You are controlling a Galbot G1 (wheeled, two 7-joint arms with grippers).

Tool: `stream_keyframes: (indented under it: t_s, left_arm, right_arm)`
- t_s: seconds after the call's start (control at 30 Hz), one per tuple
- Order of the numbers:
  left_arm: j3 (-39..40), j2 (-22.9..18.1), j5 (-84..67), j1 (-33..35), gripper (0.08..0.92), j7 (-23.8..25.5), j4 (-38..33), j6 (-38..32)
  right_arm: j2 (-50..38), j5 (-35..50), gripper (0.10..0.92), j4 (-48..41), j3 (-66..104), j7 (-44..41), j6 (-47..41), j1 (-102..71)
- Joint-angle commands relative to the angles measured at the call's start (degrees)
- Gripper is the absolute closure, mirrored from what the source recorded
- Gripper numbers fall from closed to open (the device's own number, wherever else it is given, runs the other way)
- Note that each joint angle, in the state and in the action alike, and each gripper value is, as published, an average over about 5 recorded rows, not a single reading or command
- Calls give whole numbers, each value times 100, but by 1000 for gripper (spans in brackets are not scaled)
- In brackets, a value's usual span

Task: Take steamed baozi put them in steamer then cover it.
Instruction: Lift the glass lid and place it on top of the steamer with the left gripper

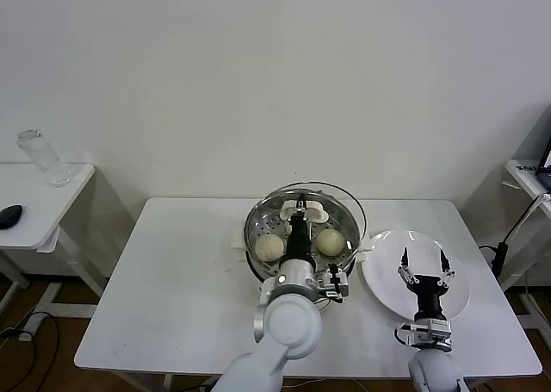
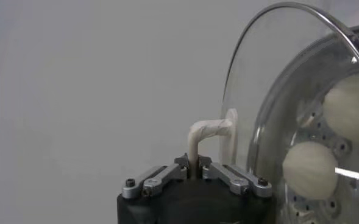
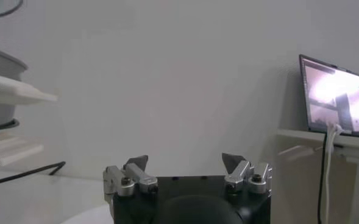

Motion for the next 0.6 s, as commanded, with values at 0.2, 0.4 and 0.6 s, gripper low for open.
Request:
stream_keyframes:
  t_s: [0.2, 0.4, 0.6]
  left_arm:
    - [-21, -280, 842, 18, 813, 73, 382, -133]
    - [-27, -286, 869, -5, 813, 13, 505, -172]
    - [-37, -286, 867, -16, 813, -46, 563, -199]
  right_arm:
    - [10, -25, 203, -55, 15, -3, 6, 15]
    - [12, -33, 203, -70, 18, -2, 12, 21]
    - [2, -51, 203, -73, 21, 2, 17, 35]
